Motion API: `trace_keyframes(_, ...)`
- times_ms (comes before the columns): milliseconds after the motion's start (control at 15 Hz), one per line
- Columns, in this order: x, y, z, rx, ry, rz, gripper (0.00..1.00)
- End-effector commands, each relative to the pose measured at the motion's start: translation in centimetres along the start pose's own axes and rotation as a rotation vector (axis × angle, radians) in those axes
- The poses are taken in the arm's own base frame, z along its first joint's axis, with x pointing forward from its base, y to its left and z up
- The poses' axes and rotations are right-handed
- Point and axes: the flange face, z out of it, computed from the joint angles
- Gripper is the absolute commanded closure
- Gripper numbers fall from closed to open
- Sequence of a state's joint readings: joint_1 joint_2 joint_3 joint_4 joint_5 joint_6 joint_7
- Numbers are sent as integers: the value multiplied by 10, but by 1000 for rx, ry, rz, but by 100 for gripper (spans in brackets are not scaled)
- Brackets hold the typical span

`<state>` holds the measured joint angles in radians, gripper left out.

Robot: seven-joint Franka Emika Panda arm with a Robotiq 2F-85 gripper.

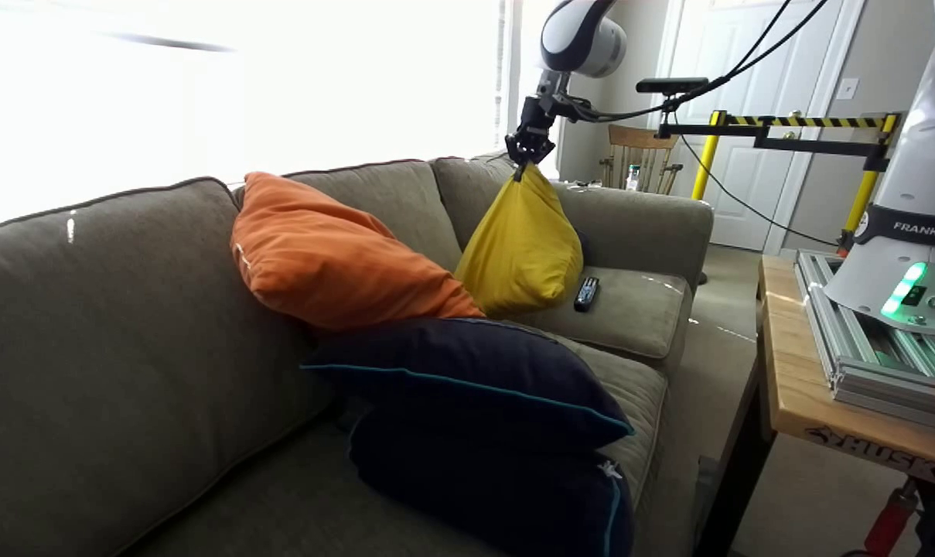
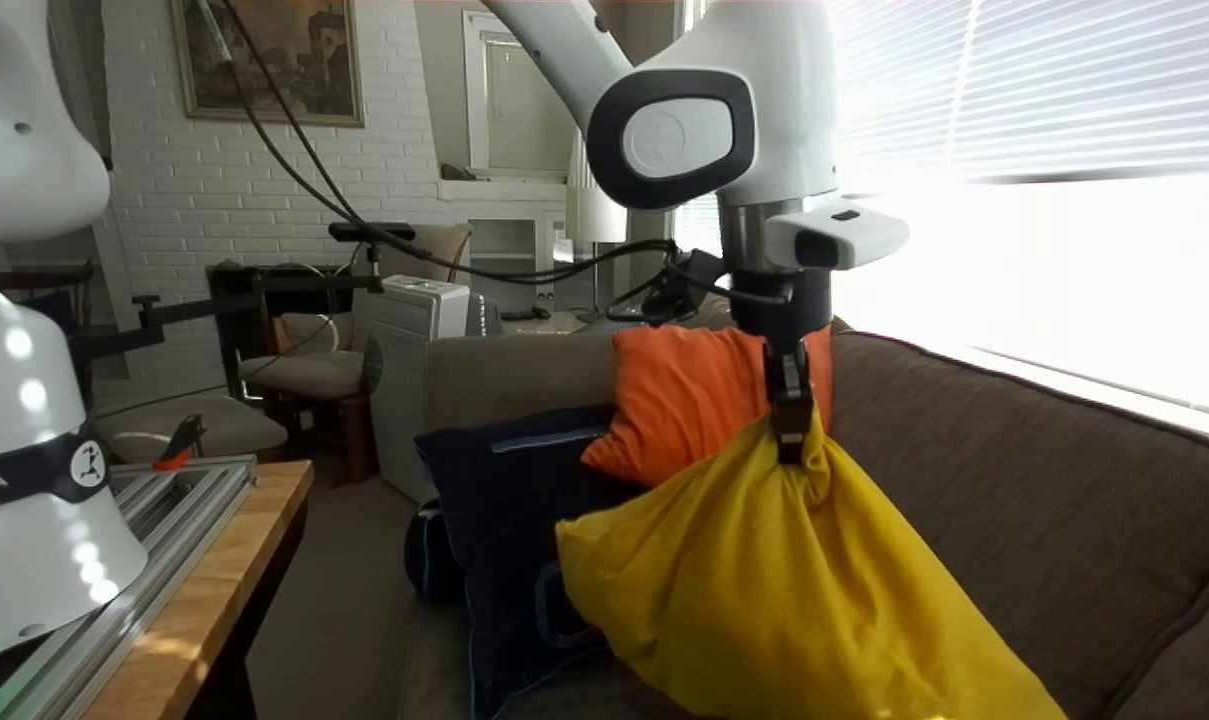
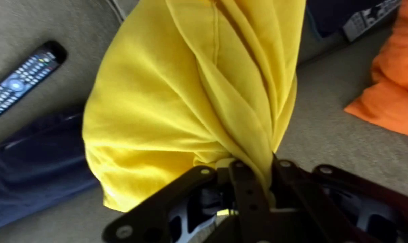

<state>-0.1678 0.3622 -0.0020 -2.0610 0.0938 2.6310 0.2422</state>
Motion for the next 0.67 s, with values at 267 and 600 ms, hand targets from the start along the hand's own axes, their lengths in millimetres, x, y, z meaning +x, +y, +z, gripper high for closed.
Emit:
trace_keyframes(267, 15, -20, 59, -186, -86, 115, 97)
trace_keyframes(600, 36, -73, 93, -104, 54, 131, 97)
